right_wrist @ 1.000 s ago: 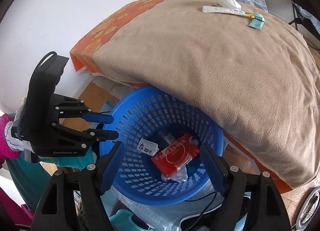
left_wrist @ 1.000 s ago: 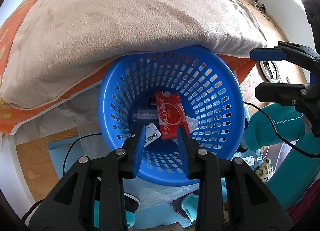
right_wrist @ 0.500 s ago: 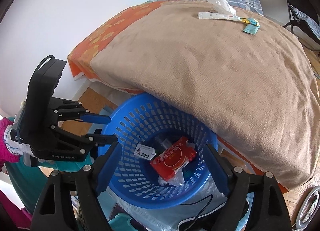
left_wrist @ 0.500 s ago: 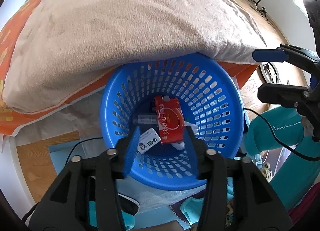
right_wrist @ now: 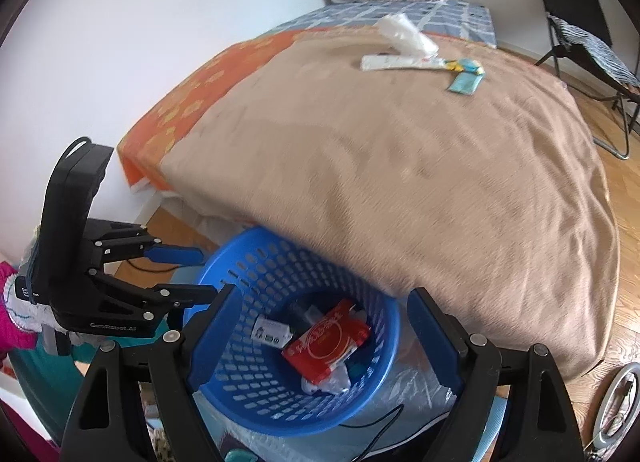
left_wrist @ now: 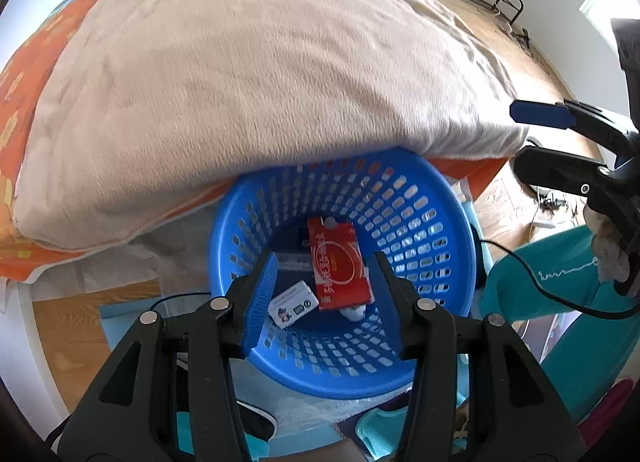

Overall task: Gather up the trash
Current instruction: 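Move both grippers back over the blanket toward the tissue and packets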

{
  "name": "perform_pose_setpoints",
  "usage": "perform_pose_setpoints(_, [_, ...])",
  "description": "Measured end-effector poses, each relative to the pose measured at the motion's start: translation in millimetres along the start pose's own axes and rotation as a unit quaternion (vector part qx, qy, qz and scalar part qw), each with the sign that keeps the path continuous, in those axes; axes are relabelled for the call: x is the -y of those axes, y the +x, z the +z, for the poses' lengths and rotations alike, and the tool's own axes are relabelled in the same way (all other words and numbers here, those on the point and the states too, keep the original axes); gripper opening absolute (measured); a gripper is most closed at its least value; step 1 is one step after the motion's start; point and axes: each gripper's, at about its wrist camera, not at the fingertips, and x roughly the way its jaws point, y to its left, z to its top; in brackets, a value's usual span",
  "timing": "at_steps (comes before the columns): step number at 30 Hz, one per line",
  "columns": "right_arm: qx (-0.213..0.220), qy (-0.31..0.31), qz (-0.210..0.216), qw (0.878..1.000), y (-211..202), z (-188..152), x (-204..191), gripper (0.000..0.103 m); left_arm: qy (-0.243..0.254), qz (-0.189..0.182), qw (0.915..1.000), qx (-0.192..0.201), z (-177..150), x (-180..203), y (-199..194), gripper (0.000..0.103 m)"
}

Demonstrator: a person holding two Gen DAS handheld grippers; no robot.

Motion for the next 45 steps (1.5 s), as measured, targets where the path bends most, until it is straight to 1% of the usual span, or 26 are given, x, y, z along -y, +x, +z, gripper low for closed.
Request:
perform_pose_setpoints(2, [0.005, 0.008, 0.001, 1.0, -2.3, 4.8, 4.5, 0.087, -0.001, 0.001, 0.9999, 0.01, 8.2, -1.1, -5.5, 0.054])
perform_pose_setpoints(8, [0.021, 0.029, -0.005, 0.999, -9.7, 19.8, 16.3, 0.087, -0.011, -0.002, 0.9994, 0.032, 34.7, -8.3, -17.7, 0.055])
perform_pose_setpoints(13, [0.038, 0.035, -0.019, 0.998, -17.7, 36.9, 27.0, 0.089, -0.017, 0.0, 0.9985, 0.053, 59.7, -16.8, -26.8, 0.055])
perform_pose_setpoints(17, [0.048, 0.057, -0.011, 0.997, -21.1, 50.8, 39.9, 0.089, -0.039, -0.012, 0.9968, 0.069, 80.4, -27.0, -32.3, 0.055])
perform_pose_setpoints(21, [0.053, 0.089, 0.007, 0.995, -21.8, 65.3, 57.9, 0.089, -0.052, -0.013, 0.9947, 0.088, 99.2, -34.4, -40.8, 0.055])
perform_pose_setpoints(25, [0.062, 0.095, -0.002, 0.994, -21.7, 81.9, 71.4, 0.089, -0.052, -0.006, 0.9929, 0.107, 120.2, -36.7, -47.1, 0.055])
perform_pose_setpoints(29, [0.069, 0.114, 0.001, 0.991, -19.3, 99.9, 90.2, 0.089, -0.067, -0.014, 0.9899, 0.125, 144.7, -42.0, -50.1, 0.055])
perform_pose_setpoints(34, [0.075, 0.156, 0.022, 0.985, -10.7, 121.7, 116.5, 0.089, -0.078, -0.02, 0.9863, 0.144, 179.0, -47.1, -50.1, 0.056])
perform_pose_setpoints(36, [0.078, 0.164, 0.024, 0.983, -8.4, 129.6, 123.8, 0.089, -0.084, -0.024, 0.9848, 0.15, 191.2, -49.7, -49.2, 0.058])
perform_pose_setpoints(37, [0.08, 0.166, 0.025, 0.983, -6.8, 134.1, 127.1, 0.089, -0.088, -0.027, 0.9838, 0.154, 197.5, -51.6, -48.4, 0.063])
perform_pose_setpoints(38, [0.083, 0.167, 0.024, 0.982, -4.8, 138.6, 130.0, 0.089, -0.094, -0.031, 0.9824, 0.159, 204.8, -54.0, -47.6, 0.066])
perform_pose_setpoints(45, [0.087, 0.193, 0.021, 0.977, 19.0, 165.0, 160.0, 0.087, -0.131, -0.05, 0.975, 0.173, 254.3, -74.6, -33.3, 0.066])
